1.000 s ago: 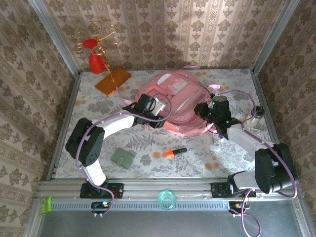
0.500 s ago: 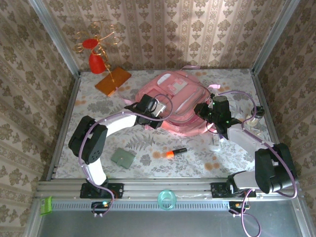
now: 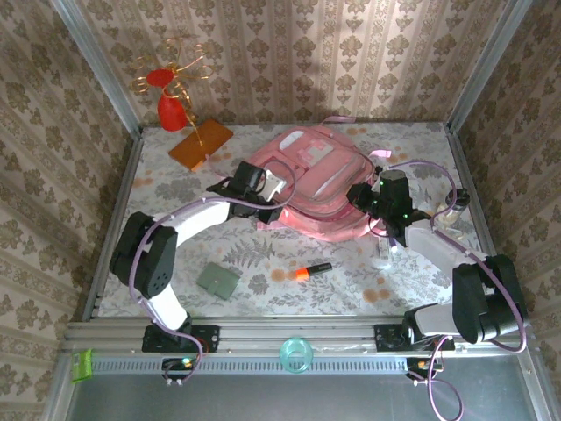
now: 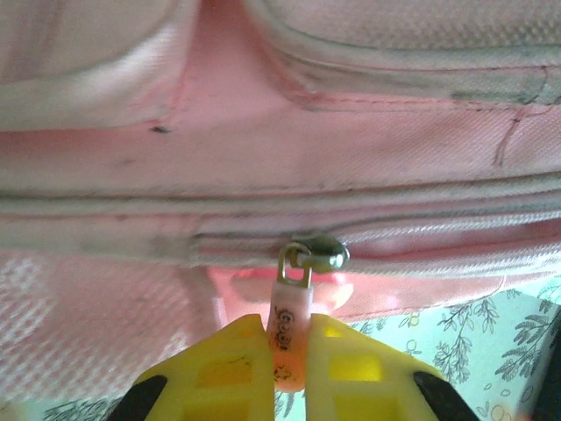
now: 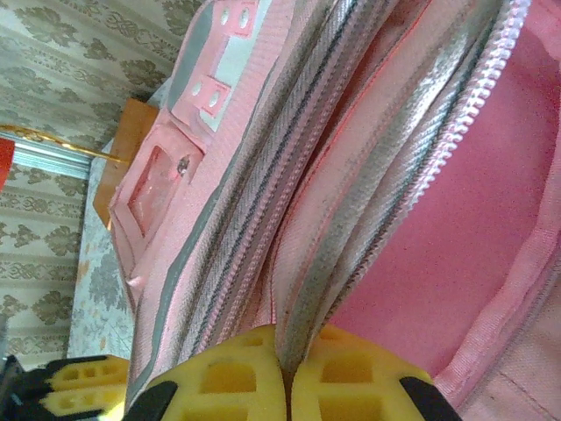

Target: Pack books, pencil case, and school supplies into a backpack

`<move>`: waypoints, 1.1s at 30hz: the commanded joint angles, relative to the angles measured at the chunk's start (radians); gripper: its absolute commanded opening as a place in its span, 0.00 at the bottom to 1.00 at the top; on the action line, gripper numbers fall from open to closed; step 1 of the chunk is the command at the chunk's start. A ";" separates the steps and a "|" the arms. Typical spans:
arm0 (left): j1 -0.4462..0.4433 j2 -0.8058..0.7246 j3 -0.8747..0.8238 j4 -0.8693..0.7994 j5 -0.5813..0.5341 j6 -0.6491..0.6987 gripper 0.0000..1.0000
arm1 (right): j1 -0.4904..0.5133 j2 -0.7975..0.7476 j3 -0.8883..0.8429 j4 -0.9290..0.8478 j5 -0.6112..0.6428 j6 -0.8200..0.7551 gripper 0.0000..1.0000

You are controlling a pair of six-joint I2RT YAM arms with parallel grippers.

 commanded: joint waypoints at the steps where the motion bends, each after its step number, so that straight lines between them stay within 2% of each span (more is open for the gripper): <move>1: 0.044 -0.040 -0.023 -0.035 0.039 0.041 0.00 | -0.023 -0.026 0.007 -0.026 0.095 -0.052 0.00; 4: 0.071 -0.043 -0.032 -0.025 0.049 0.042 0.00 | -0.025 -0.029 0.012 -0.038 0.105 -0.063 0.00; 12: 0.111 -0.004 -0.032 0.001 -0.013 0.005 0.00 | -0.025 -0.035 0.005 -0.027 0.094 -0.061 0.00; 18: 0.110 0.012 -0.042 0.016 0.013 0.028 0.00 | -0.026 -0.036 -0.010 0.096 -0.025 0.051 0.00; 22: 0.107 0.004 -0.057 0.048 0.153 0.093 0.00 | -0.029 -0.040 0.003 0.197 -0.086 0.159 0.00; 25: 0.102 -0.044 -0.089 0.137 0.227 0.071 0.00 | -0.023 -0.036 0.032 0.264 -0.119 0.228 0.00; 29: 0.101 -0.100 -0.106 0.210 0.262 0.040 0.00 | 0.003 -0.041 0.065 0.228 -0.097 0.207 0.00; 33: 0.082 -0.120 -0.106 0.188 0.292 0.077 0.00 | 0.014 -0.037 0.050 0.217 -0.078 0.195 0.00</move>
